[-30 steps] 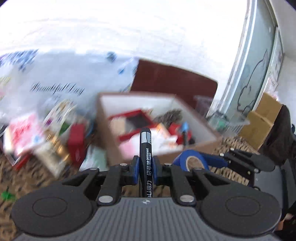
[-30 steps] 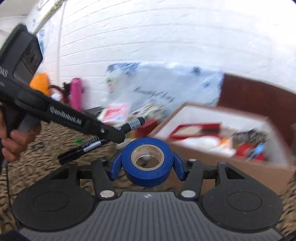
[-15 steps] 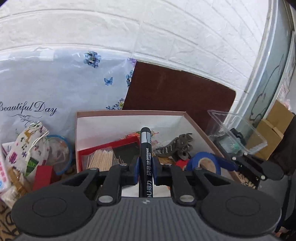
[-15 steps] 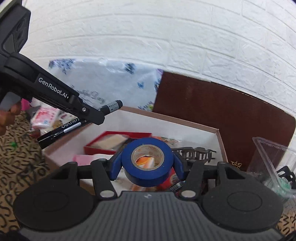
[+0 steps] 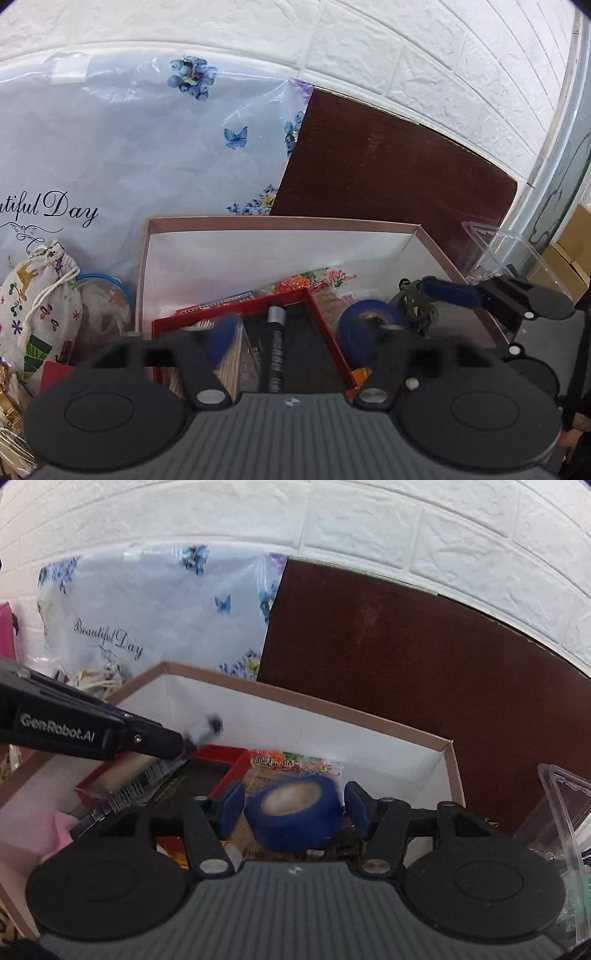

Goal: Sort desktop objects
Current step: 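Open both tools to drop the marker and tape into the box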

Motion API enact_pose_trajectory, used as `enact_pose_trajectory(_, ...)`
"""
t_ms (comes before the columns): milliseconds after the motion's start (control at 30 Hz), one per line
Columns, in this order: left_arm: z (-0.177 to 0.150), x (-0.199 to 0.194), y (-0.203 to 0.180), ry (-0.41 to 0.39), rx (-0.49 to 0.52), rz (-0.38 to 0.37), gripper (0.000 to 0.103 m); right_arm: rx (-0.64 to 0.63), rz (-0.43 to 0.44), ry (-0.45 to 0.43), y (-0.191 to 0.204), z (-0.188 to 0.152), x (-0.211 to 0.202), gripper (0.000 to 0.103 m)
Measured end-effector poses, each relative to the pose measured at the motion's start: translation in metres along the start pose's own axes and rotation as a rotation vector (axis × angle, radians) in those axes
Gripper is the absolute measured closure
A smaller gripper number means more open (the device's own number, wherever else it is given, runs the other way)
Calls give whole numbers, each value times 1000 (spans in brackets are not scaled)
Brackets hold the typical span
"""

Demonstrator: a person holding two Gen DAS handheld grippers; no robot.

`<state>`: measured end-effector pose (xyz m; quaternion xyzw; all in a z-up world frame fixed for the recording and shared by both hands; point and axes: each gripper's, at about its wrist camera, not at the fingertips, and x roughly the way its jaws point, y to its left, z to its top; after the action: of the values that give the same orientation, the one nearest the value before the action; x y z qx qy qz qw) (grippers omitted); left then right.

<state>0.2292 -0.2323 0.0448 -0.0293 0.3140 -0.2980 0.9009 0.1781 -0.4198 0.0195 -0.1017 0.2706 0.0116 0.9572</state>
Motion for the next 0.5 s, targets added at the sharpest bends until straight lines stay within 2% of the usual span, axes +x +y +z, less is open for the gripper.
enact_pose_trajectory(67,-4,-7,-3,-37,34,9,13,-27,-2,-52,4,-5,-9,15)
enact_pose_trajectory(100,-5,-7,-4,-38,48,7,11,-34,-8,-70,6,-7,-15,11)
enact_pose_trajectory(300,-9,-12,-10,-15,48,11,10,-47,-41,-126,15,-6,-39,8)
enact_pose_trajectory(500,-11,-27,-15,-15,58,17,9,-39,-47,-125,20,-3,-57,5)
